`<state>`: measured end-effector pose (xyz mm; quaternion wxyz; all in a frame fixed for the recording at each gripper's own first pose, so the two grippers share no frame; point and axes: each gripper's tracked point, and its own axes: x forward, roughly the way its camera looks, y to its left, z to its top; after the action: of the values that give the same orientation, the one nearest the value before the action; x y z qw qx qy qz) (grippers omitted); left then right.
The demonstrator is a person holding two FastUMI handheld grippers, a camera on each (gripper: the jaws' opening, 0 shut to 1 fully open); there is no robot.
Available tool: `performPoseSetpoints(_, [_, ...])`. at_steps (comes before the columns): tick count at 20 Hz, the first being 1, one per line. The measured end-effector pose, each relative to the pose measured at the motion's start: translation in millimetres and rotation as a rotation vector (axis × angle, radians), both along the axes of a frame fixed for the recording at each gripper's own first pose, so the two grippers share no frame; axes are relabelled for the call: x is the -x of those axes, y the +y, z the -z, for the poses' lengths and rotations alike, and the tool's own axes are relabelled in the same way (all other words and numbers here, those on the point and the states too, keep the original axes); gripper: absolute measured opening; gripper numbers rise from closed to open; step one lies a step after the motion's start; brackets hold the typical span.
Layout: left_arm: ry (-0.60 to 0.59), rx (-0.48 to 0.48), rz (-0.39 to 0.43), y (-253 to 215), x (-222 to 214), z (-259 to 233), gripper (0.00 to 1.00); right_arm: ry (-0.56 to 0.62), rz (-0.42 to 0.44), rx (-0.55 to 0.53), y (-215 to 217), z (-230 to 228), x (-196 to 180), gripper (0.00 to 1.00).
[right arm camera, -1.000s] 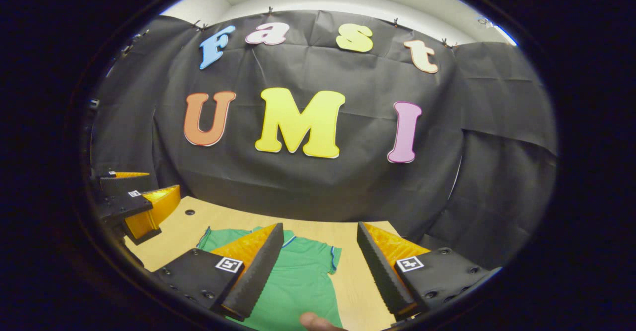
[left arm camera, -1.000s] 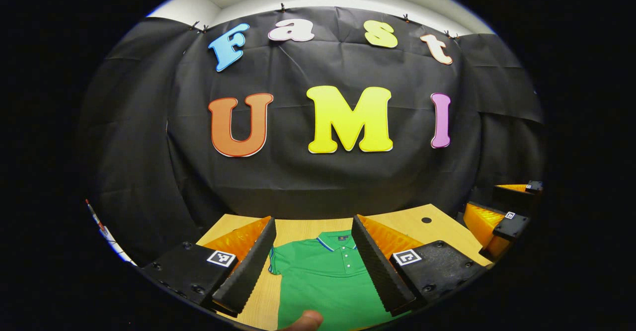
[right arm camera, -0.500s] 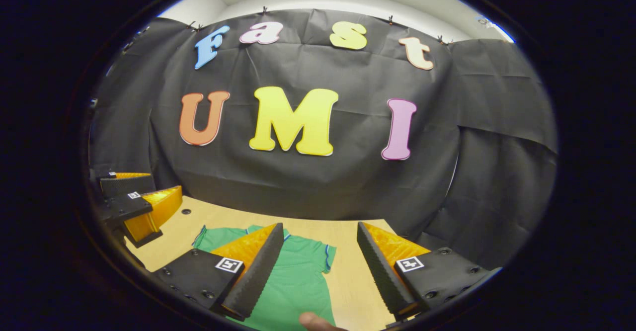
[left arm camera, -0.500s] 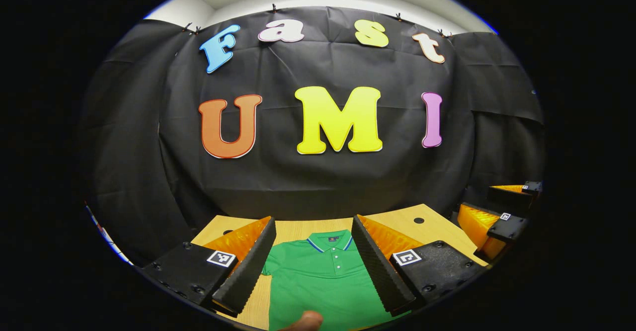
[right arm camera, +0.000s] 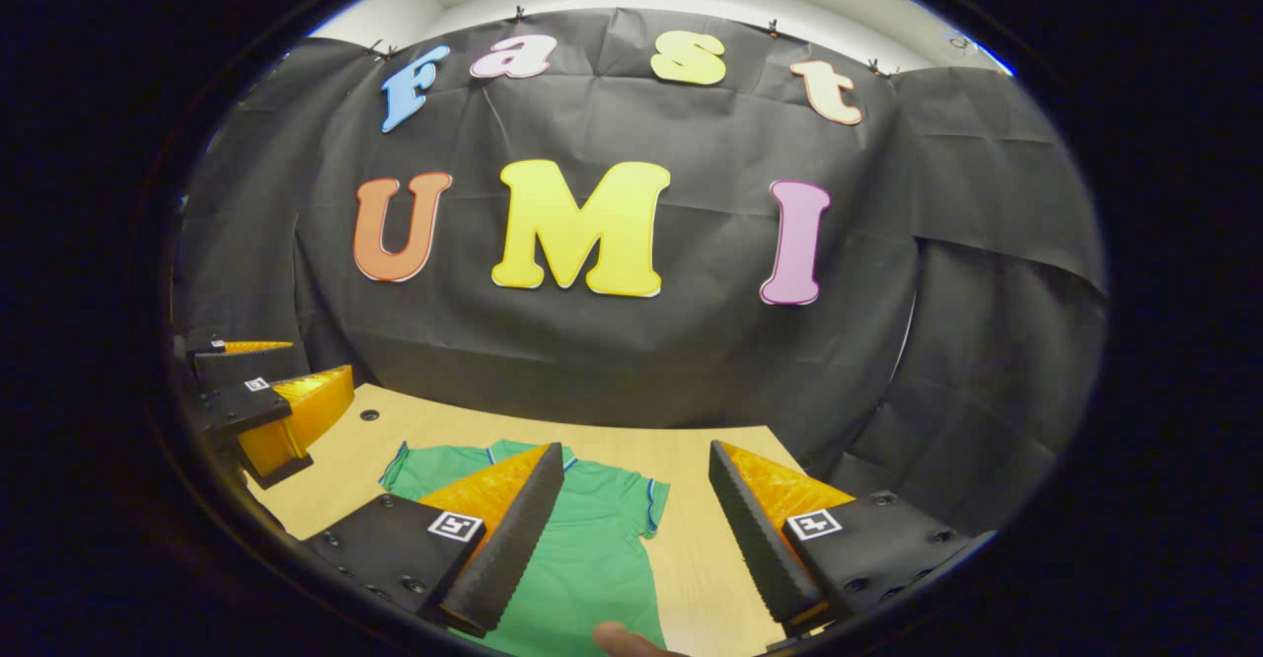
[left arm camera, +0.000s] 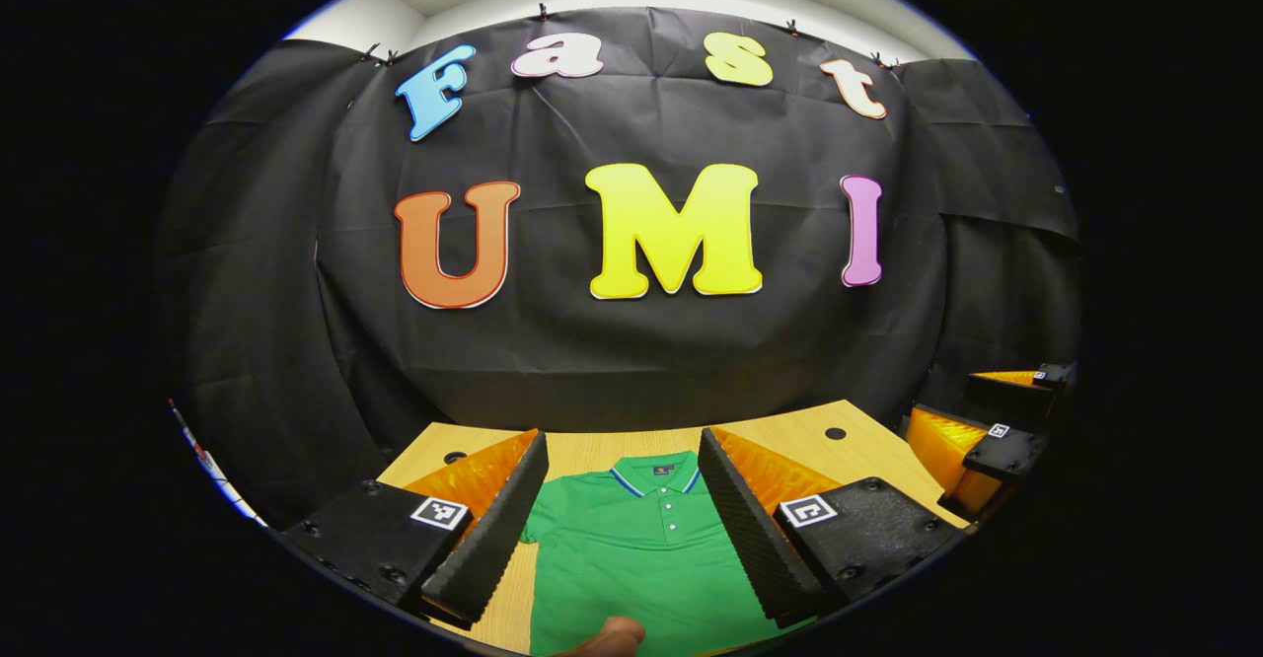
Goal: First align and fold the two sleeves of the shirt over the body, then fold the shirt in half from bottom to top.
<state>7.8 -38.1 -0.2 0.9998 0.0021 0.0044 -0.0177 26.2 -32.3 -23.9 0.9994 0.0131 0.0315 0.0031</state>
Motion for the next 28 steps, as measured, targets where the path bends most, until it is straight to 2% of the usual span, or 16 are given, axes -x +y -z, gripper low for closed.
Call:
performPoseSetpoints(3, [0.001,-0.005,-0.013,1.8,-3.8,-0.5,0.99,0.040,0.017,0.003,-5.7,14.6,-23.1,0.96])
performPoseSetpoints(4, [0.000,-0.010,-0.018,2.2,-5.1,-0.2,0.99,0.047,0.017,0.011,-6.0,18.8,-33.3,0.94])
performPoseSetpoints(8, [-0.020,-0.024,-0.041,5.3,-7.7,-5.5,0.99,0.105,0.013,0.037,-5.9,48.2,-84.4,0.96])
performPoseSetpoints(11, [-0.056,0.008,-0.060,9.3,-6.0,-12.1,0.98,0.177,0.036,0.023,-10.4,78.5,-124.3,0.96])
performPoseSetpoints(20, [0.005,0.030,-0.135,27.1,3.7,8.4,0.99,0.455,0.100,-0.006,-28.3,203.8,-237.8,0.94])
performPoseSetpoints(23, [0.028,0.012,-0.172,32.1,9.3,15.0,0.99,0.509,0.092,0.017,-28.7,230.7,-263.7,0.98])
performPoseSetpoints(25, [0.049,0.001,-0.193,34.5,15.6,22.8,0.99,0.530,0.090,0.025,-33.2,240.0,-276.8,0.94])
performPoseSetpoints(28, [0.076,-0.012,-0.230,39.8,25.4,31.2,0.99,0.569,0.093,0.008,-37.7,254.1,-289.2,0.93])
